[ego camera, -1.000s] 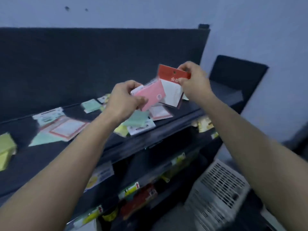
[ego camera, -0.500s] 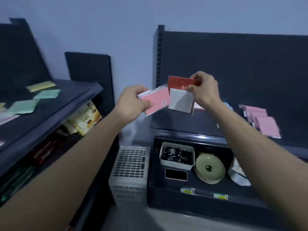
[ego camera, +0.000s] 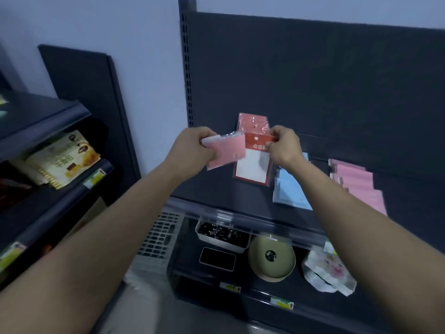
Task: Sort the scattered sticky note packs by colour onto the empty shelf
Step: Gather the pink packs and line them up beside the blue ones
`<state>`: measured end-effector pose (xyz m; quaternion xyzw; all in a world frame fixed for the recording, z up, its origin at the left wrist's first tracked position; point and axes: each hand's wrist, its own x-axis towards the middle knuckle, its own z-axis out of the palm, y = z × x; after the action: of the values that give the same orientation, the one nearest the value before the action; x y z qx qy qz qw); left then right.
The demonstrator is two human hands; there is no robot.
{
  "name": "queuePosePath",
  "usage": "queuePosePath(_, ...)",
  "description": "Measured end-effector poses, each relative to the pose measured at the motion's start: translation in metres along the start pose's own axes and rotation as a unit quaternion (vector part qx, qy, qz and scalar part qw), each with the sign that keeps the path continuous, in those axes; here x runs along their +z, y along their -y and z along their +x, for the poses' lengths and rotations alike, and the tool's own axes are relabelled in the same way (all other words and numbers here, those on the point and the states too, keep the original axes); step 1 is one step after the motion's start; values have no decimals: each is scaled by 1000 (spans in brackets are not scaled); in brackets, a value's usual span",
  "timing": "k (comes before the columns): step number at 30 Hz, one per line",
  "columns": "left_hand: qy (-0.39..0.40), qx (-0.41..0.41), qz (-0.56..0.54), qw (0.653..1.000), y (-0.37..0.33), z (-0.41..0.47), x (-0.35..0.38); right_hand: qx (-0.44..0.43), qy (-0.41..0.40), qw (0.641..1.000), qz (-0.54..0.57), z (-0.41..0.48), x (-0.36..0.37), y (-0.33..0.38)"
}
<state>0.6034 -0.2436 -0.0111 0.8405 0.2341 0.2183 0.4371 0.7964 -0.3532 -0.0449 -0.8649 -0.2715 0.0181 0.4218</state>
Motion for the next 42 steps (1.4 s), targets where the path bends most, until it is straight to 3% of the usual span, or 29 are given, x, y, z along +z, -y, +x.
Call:
queuePosePath(9,-5,-57,14,998,21,38,9,18,41,999,-17,63,50,-36)
queuePosePath(21,58,-34,45,997,38,117,33,18,-21,999,-46,111,66,-66)
queuePosePath(28,173,16,29,984,-2,138,104,-15,-100,994,-39,107,-25,-74)
queuePosePath(34,307,80,17,948,-58,119,213,1,-154,985,-75,78,-129,-106)
queuePosePath(42,401,24,30,915,-91,71,326,33,-139,984,-110,30,-219,-169)
